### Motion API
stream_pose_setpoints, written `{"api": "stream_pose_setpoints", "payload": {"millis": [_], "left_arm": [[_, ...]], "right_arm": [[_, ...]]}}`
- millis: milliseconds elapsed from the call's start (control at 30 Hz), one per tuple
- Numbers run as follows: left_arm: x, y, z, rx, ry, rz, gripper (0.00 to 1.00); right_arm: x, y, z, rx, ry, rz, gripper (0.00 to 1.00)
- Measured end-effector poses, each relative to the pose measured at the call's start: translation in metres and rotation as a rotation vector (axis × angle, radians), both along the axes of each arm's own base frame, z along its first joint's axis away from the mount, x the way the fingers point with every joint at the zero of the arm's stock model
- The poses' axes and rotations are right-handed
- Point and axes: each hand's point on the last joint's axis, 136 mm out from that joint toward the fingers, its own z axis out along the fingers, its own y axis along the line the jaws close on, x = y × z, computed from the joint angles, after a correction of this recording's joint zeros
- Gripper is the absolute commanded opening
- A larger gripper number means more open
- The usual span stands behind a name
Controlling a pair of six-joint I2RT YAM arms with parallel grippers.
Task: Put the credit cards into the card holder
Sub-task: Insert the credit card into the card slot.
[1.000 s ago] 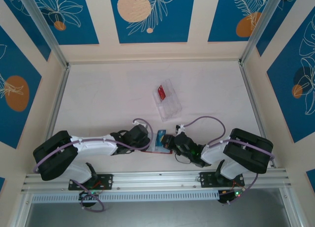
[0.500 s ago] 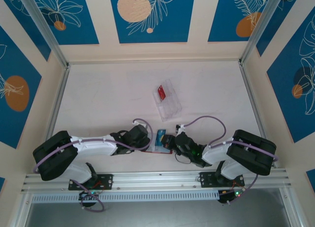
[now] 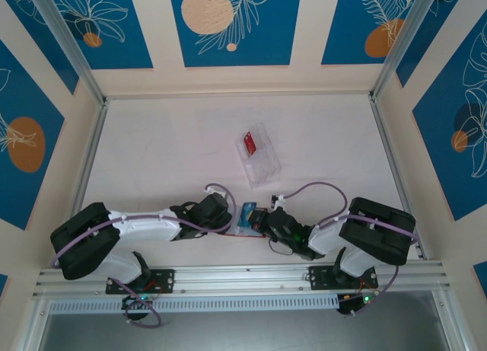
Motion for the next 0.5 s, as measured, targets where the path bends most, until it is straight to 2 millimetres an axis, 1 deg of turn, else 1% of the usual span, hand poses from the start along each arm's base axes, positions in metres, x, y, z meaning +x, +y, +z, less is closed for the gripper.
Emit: {"api": "stream_pose_setpoints", "payload": {"millis": [300, 500], "left_arm": [[-0.0002, 0.0000, -0.0001, -0.007, 0.005, 0.012, 0.34], [-0.0001, 0.0002, -0.0002, -0.006, 0.005, 0.012, 0.34]], "right_arm": [[-0.0015, -0.0005, 0.0003, 0.005, -0.004, -0.032, 0.00], [-0.0082, 0.0019, 0.0088, 0.002, -0.025, -0.012, 0.00]]}}
